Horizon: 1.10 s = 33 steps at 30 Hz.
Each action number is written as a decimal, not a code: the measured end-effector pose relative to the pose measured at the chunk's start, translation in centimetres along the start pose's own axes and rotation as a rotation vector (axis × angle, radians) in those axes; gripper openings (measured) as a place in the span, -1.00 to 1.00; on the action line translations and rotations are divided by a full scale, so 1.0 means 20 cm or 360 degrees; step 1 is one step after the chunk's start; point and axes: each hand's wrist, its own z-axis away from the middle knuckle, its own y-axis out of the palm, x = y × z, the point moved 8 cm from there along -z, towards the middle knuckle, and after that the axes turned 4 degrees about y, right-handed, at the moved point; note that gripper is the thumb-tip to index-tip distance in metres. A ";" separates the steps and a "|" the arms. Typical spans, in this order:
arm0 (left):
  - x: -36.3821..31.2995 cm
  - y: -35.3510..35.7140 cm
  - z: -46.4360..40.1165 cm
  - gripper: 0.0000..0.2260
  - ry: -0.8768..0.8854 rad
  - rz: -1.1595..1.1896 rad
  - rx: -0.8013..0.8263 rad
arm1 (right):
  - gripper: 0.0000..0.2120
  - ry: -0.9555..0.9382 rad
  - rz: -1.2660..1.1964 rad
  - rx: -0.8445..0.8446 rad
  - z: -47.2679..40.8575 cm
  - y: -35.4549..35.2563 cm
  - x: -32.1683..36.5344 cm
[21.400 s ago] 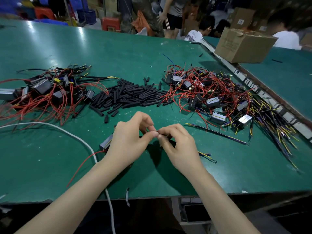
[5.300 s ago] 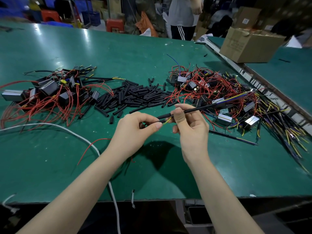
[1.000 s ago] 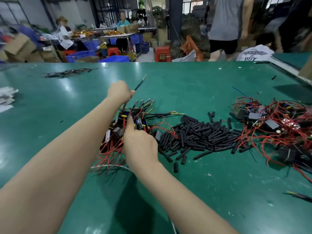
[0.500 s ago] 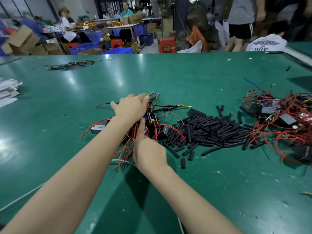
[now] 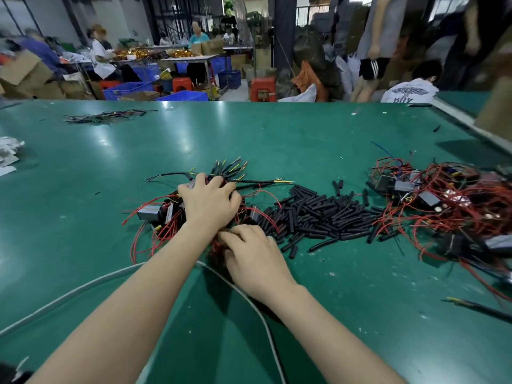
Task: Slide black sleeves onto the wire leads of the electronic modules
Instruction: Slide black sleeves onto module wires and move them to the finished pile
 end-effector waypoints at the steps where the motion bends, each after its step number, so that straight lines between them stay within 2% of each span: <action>1: 0.01 0.02 0.00 -0.71 -0.0012 -0.0013 0.0103 | -0.58 0.0036 0.0023 0.0006 0.02 -0.02 -0.03; 3: 0.07 0.05 -0.01 -0.70 -0.0044 -0.0041 0.0257 | -0.56 0.0117 0.0062 0.0051 0.05 -0.07 -0.09; 7: 0.23 0.08 0.00 -0.68 -0.0026 0.0001 0.0408 | -0.55 0.0236 0.0132 0.0075 0.14 -0.13 -0.24; 11: 0.27 0.11 0.01 -0.62 -0.0014 0.0014 0.0737 | -0.58 0.0341 0.0170 0.0079 0.21 -0.13 -0.33; 13: 0.20 0.07 -0.01 -0.59 0.0009 0.0002 0.0711 | -0.60 0.0375 0.0171 0.0048 0.23 -0.14 -0.37; 16: 0.01 -0.06 -0.03 -0.63 0.0065 0.0145 0.0403 | -0.65 0.0421 0.0139 -0.0055 0.23 -0.19 -0.43; 18: -0.16 -0.11 -0.04 -0.68 0.0205 0.0323 0.0344 | -0.67 0.0453 0.0129 -0.0101 0.24 -0.23 -0.47; 20: -0.30 -0.09 -0.02 -0.71 0.0237 0.0608 0.0481 | -0.69 0.0480 0.0126 -0.0124 0.26 -0.26 -0.52; 23: -0.50 0.02 0.09 -0.63 0.0111 0.0970 0.0717 | -0.70 0.0477 0.0150 -0.0203 0.31 -0.30 -0.58; 28: -0.56 0.21 0.29 -0.41 -0.0254 0.0634 0.0949 | -0.73 0.0377 0.0236 -0.0243 0.40 -0.32 -0.60; 31: -0.59 0.21 0.27 -0.38 -0.0374 0.0650 0.0869 | -0.73 0.0367 0.0266 -0.0223 0.45 -0.32 -0.65; 33: -0.67 0.20 0.24 -0.41 -0.0294 0.0713 0.0797 | -0.73 0.0411 0.0232 -0.0245 0.46 -0.33 -0.69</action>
